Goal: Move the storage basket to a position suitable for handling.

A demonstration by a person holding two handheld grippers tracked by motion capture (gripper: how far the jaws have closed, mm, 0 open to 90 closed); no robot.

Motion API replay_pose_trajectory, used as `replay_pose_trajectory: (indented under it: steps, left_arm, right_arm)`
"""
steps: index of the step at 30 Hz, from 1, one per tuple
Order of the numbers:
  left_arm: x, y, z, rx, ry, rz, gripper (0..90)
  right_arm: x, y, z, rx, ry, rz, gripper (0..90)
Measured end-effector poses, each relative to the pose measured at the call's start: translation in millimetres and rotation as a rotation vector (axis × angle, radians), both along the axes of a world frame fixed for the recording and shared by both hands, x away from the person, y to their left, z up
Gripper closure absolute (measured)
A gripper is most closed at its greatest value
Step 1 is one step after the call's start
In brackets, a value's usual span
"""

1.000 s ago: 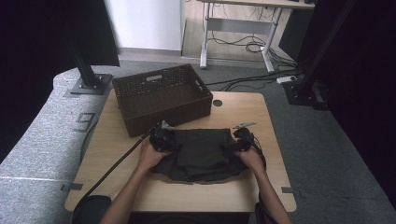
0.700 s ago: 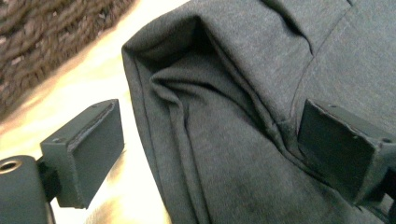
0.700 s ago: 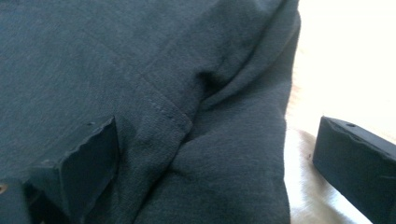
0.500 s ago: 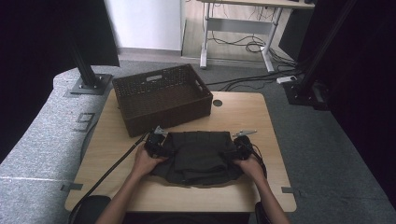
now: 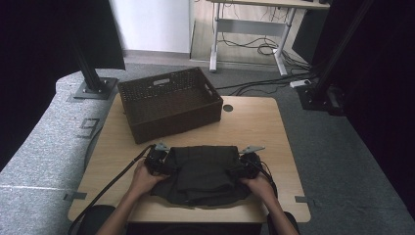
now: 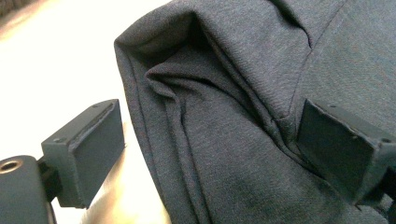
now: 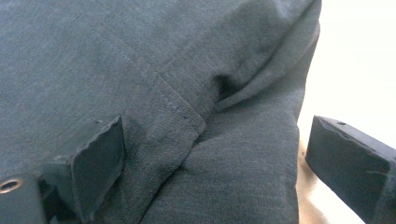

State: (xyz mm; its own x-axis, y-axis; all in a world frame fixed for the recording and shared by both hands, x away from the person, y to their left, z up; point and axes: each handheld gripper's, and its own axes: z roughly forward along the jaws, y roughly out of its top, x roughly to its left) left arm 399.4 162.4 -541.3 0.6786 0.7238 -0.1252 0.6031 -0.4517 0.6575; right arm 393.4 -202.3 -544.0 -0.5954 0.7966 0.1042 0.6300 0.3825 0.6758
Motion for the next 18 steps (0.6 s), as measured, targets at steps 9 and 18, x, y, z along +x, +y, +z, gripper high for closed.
replay_pose_trajectory:
  steps: [9, 18]
  left_arm:
    - [-25.0, 8.9, 0.7, 0.008, -0.007, -0.008, 7.7]
    - [-58.7, 15.7, 0.9, 0.007, -0.008, -0.023, 9.0]
  right_arm:
    - [-26.1, 9.6, -0.1, 0.003, 0.01, 0.05, 4.3]
    - [-49.2, 14.3, -0.8, 0.005, 0.016, 0.081, 3.2]
